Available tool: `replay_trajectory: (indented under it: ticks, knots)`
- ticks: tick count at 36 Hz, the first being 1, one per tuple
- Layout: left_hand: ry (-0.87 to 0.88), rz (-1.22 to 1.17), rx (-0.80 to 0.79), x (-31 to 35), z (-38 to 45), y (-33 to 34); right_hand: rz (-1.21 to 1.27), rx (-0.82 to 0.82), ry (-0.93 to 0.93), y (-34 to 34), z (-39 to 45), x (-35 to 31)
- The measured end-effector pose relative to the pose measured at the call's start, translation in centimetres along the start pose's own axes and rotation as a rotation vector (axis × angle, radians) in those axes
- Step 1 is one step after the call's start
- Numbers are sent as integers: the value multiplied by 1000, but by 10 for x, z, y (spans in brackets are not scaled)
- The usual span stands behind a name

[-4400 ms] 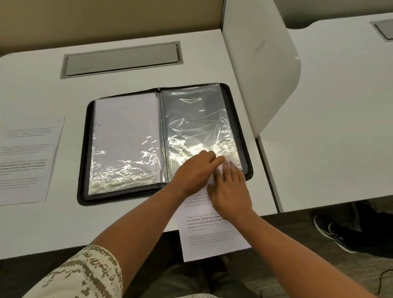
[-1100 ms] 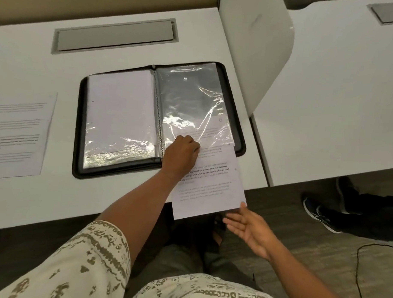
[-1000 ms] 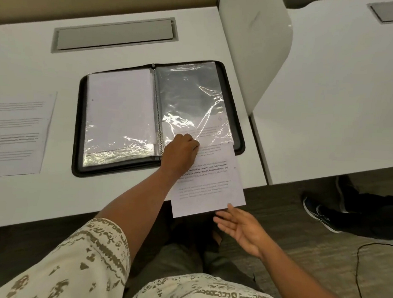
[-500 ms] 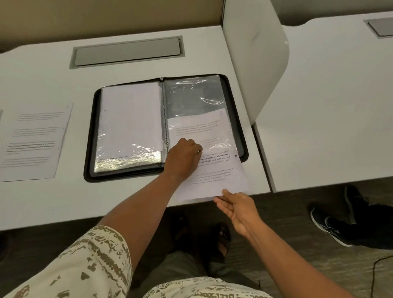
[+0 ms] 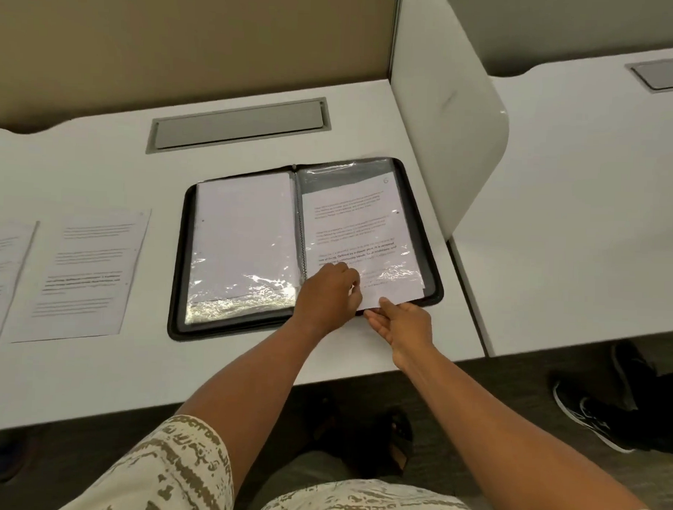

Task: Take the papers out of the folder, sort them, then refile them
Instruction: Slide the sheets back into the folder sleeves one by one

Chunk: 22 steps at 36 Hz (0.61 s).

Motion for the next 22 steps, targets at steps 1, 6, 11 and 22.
replay_trajectory:
  ticks: [1, 6, 11, 22]
  knots:
    - [-2, -3, -5, -1, 0, -1, -2, 6, -6, 3, 2, -2]
    - [15, -21, -30, -4, 1, -8, 37, 7, -38, 21, 8, -11]
    - [30, -57, -92, -10, 2, -12, 73, 24, -70, 38, 12, -15]
    - [66, -109, -104, -23, 0, -15, 44, 79, -76, 43, 30, -25]
Point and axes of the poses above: each hand's wrist, its own z-axis towards the middle knuckle, its own y-axis out of the palm, x = y × z, the point moved 1 cm from there along z, towards the middle knuckle, and after that the axes turned 6 degrees about -z, right-handed, at the moved point
